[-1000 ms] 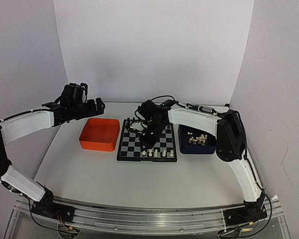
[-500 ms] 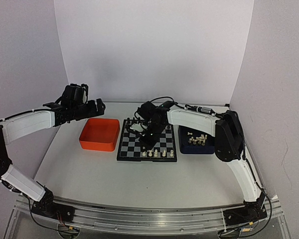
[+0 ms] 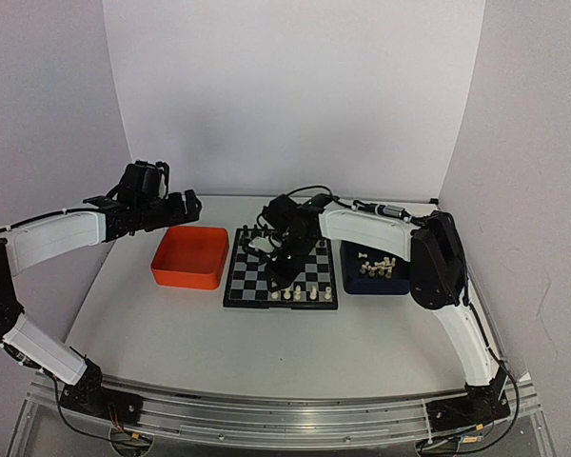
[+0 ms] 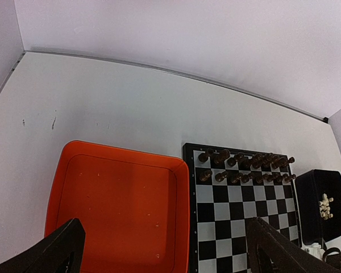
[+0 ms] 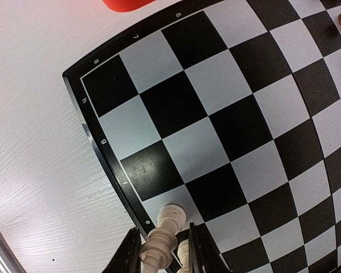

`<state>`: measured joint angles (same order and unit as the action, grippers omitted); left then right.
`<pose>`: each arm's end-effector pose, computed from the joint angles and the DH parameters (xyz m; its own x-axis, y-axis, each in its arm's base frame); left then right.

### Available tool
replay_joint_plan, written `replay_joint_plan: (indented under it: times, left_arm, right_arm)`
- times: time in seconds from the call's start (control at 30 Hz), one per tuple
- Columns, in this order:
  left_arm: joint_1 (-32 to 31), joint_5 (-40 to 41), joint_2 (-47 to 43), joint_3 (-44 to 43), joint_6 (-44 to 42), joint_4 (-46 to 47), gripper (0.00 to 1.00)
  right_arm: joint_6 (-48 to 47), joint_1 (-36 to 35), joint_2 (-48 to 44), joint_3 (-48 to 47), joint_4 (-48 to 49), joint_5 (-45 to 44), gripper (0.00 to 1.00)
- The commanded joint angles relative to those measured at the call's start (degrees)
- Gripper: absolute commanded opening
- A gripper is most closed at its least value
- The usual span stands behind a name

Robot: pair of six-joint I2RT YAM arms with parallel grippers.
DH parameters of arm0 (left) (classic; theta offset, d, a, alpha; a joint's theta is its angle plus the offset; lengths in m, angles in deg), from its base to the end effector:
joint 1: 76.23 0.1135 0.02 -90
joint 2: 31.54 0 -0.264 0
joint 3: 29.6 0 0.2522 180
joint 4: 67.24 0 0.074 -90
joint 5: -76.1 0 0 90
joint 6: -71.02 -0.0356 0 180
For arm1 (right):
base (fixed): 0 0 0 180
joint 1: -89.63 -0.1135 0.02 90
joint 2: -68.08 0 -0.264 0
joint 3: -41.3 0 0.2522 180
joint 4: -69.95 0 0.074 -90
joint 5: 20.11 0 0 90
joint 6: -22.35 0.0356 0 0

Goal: Set up the chess pieces on the board
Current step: Place the chess piece on the chessboard.

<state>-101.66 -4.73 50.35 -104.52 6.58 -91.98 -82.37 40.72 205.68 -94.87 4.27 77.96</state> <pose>0.2968 -0.1348 0.2869 -0.5583 -0.2062 -0.8036 0.0672 0.9542 -0.2915 0.3311 0.3873 0.1846 -0.3869 -0.8264 -0.4091 -0.9103 0.4131 0.0262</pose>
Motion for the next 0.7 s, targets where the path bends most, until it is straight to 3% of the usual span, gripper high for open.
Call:
replay_joint_plan:
  times: [0.0, 0.23, 0.43, 0.67]
  left_arm:
    - [0.2, 0.6, 0.2, -2.9, -0.3, 0.2, 1.00]
    - [0.2, 0.3, 0.1, -2.7, -0.6, 0.9, 1.00]
    - [0.2, -1.0, -0.1, -3.1, -1.4, 1.5, 1.00]
    - [0.2, -1.0, -1.4, -3.2, -1.8, 2.5, 1.00]
  right_arm:
    - [0.8, -0.3, -2.0, 0.6, -0.2, 1.0, 0.30]
    - [1.8, -0.3, -3.7, 0.0, 0.3, 2.2, 0.47]
    - [3.2, -0.3, -6.1, -1.4, 1.6, 3.9, 0.85]
    - [4.9, -0.3, -9.9, -2.1, 4.0, 4.6, 0.90]
